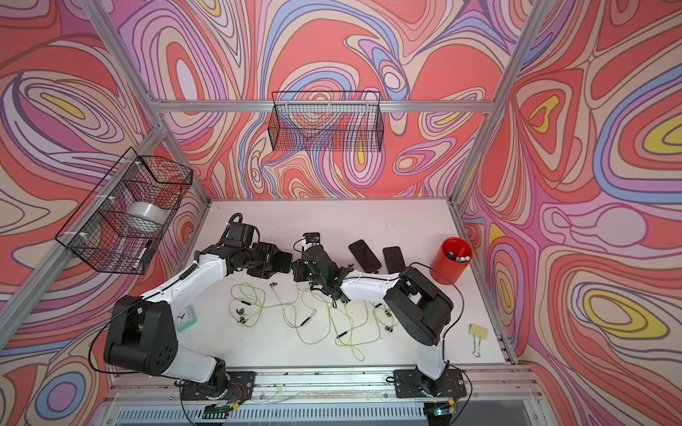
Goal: Plug wired earphones into phones
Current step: Insert the wired earphone into the phone, then place the phone at the center of the board.
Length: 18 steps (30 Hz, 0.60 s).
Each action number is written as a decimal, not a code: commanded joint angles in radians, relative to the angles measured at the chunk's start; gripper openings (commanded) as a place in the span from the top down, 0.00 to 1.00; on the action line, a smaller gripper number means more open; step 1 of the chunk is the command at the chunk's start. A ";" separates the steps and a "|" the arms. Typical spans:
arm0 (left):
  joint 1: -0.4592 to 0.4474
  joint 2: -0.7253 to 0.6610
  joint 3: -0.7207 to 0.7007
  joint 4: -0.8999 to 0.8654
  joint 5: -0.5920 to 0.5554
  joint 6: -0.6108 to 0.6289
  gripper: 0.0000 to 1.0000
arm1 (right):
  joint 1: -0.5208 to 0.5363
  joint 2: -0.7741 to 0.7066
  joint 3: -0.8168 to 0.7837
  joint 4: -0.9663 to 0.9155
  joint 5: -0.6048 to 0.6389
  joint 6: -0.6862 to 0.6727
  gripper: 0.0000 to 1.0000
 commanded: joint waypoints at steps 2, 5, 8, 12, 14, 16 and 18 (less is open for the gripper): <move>0.000 0.008 0.098 -0.098 0.045 0.116 1.00 | -0.043 -0.060 0.003 -0.092 -0.092 -0.033 0.59; 0.026 0.026 0.130 -0.141 0.020 0.174 1.00 | -0.081 -0.130 -0.050 -0.114 -0.115 -0.050 0.48; 0.047 0.061 0.184 -0.186 -0.021 0.279 1.00 | -0.110 -0.198 -0.072 -0.207 -0.097 -0.104 0.37; 0.057 0.200 0.362 -0.295 -0.070 0.569 1.00 | -0.167 -0.307 -0.098 -0.374 -0.012 -0.214 0.25; 0.056 0.270 0.443 -0.346 -0.103 0.695 1.00 | -0.217 -0.364 -0.119 -0.448 0.001 -0.252 0.24; 0.054 0.319 0.488 -0.352 -0.151 0.811 1.00 | -0.263 -0.426 -0.146 -0.498 0.040 -0.291 0.23; 0.053 0.366 0.542 -0.372 -0.219 0.938 1.00 | -0.308 -0.485 -0.175 -0.539 0.098 -0.339 0.20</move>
